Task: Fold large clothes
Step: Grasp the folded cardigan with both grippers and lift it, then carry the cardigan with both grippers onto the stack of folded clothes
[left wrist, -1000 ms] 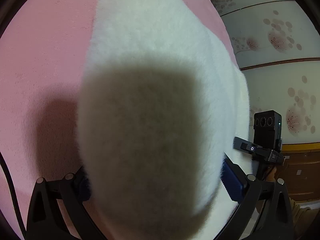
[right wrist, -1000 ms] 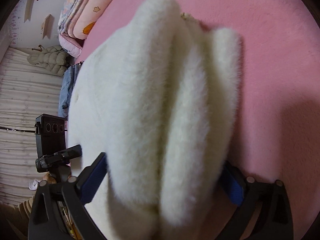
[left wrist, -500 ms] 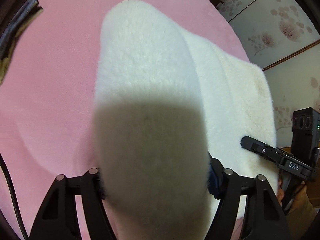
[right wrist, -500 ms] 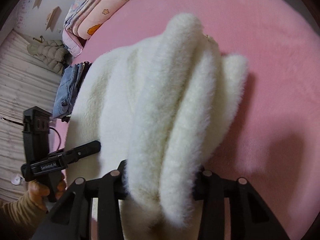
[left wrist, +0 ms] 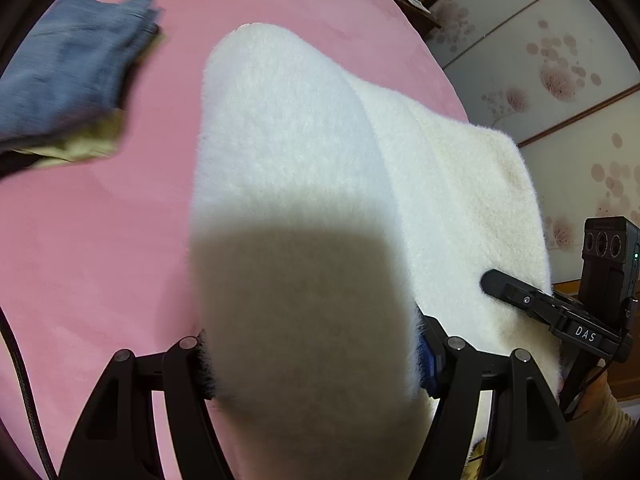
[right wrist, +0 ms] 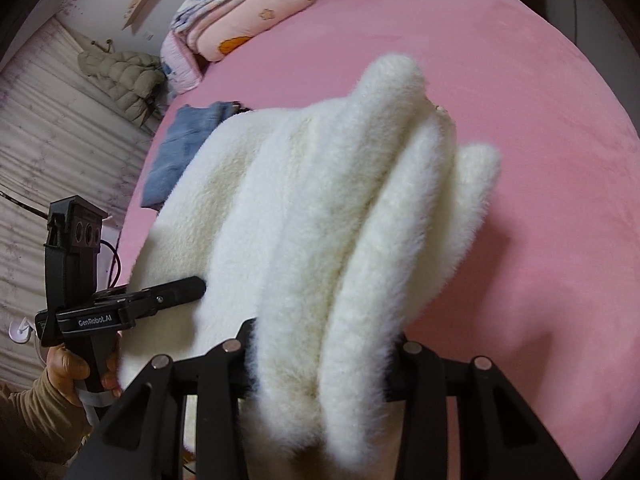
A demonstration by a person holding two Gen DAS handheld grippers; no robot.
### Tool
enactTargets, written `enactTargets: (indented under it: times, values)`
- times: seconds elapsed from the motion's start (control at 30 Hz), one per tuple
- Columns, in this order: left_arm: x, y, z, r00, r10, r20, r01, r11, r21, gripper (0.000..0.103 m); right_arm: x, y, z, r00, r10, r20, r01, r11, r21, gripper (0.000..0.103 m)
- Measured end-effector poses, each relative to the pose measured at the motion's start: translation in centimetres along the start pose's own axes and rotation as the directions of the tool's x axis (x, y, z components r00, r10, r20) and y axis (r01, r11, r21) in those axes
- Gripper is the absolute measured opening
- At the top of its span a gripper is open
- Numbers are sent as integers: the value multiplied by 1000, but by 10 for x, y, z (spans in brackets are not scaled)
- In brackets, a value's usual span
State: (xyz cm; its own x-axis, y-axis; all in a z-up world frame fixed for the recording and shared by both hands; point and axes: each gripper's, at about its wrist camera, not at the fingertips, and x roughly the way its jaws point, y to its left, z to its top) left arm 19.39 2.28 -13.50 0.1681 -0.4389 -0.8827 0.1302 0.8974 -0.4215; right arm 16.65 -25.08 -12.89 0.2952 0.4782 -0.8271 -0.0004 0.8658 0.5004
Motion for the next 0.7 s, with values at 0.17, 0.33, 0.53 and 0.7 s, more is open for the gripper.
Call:
enactTargets:
  times: [0.17,0.33,0.53,0.7]
  values:
    - [-75,74,33,998,45,38,-46,999,9,70,40,95,31,998,57,24,-57,998,-19,39]
    - [-137,170,83,988,101,115,-104,994,18,70,103,190,91,989,130,65,-126,990,-56,39]
    - [-152,262,170,971,125,205,-138,989,49,70,185,263,173,977,176,121,-166,982,-91,39]
    - [-125,325,232,966,128,223,-138,990,28,70,255,279,233,978,156,139,-143,985,-97,39]
